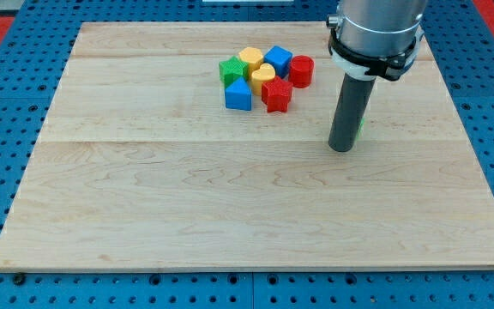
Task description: Move the green circle up a bit
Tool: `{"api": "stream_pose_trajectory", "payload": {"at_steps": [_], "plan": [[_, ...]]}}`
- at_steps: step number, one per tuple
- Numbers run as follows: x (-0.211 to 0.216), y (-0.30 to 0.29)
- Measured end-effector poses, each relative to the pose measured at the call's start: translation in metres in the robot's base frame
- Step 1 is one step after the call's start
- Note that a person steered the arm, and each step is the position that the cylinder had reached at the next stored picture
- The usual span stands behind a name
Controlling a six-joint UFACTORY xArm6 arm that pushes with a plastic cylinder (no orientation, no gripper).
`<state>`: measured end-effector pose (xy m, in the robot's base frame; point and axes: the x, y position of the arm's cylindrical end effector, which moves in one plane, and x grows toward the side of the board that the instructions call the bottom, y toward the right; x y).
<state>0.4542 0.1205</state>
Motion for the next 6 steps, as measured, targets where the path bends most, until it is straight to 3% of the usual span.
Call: {"api": "stream_pose_trajectory", "payload": {"at_steps": [6], "plan": [[-0.035, 0.07]]}}
